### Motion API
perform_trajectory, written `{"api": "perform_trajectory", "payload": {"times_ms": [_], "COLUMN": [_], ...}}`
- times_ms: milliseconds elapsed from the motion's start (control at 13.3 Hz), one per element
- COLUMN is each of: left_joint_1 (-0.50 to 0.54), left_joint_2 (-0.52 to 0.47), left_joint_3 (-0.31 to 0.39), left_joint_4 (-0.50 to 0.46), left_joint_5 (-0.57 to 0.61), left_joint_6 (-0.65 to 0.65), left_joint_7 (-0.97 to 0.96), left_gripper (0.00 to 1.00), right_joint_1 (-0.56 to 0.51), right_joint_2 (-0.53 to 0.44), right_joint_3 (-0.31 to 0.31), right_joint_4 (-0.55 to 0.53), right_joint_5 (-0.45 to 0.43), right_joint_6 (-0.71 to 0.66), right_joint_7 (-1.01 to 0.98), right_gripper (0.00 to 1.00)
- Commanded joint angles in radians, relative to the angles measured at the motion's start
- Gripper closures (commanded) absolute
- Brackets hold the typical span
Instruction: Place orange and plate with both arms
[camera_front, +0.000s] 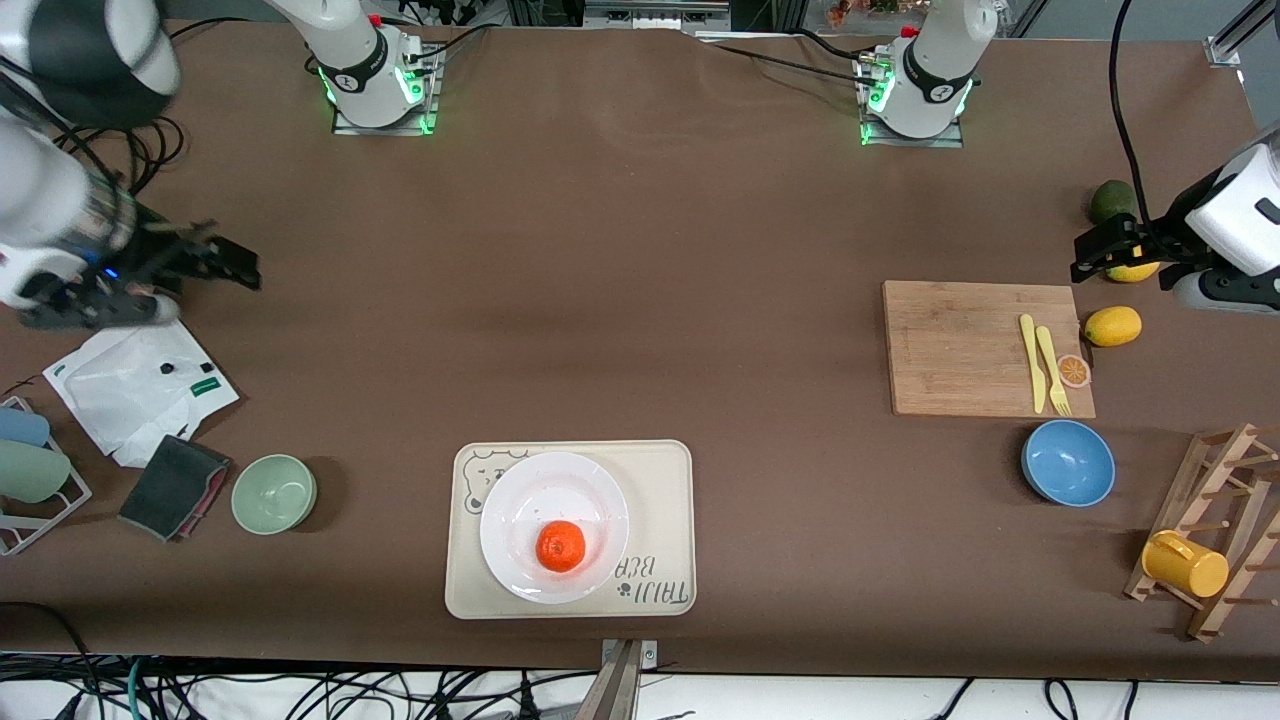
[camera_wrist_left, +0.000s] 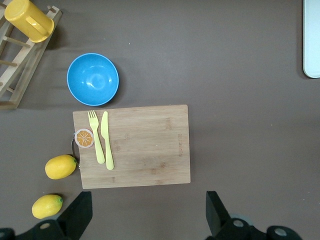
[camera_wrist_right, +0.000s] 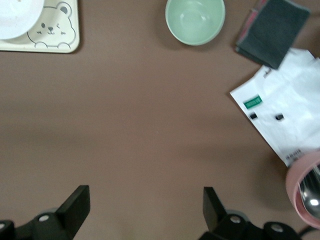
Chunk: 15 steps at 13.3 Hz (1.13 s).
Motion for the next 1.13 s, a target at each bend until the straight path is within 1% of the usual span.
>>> {"api": "perform_trajectory", "payload": {"times_ms": [0,150,301,601,751,1052], "left_joint_1": [0.005,0.005,0.007,0.005,0.005,0.007], "left_joint_2": [-0.003,-0.003,-0.003,-0.003,-0.003,-0.002], "left_joint_3": [-0.006,-0.006,-0.005,-0.005,-0.005,-0.003], "left_joint_4": [0.018,0.018,0.018,0.018,0.018,0.018], "left_joint_5": [0.011,0.011,0.009,0.009,0.009,0.009], "left_joint_6": [-0.023,-0.021,-0.023,-0.02,-0.02,-0.02], "left_joint_7": [0.009,0.009,0.009,0.009,0.009,0.009], "left_gripper": [0.0,0.0,0.0,0.0,0.0,0.0], "right_joint_1": [-0.031,-0.046,-0.046,-0.048,-0.045,-0.043], "right_joint_2": [-0.077,-0.091,-0.085,-0.077,-0.063,-0.031], "right_joint_3": [0.009,0.008,-0.004,-0.006,-0.006,-0.006], "right_joint_4": [-0.03,-0.018,0.018,0.031,0.059,0.093], "right_joint_5": [-0.007,0.002,-0.004,-0.012,-0.032,-0.033], "right_joint_6": [-0.092,-0.107,-0.106,-0.098,-0.098,-0.084], "right_joint_7": [-0.002,-0.002,0.008,0.011,0.011,0.014], "right_gripper": [0.0,0.0,0.0,0.0,0.0,0.0]}}
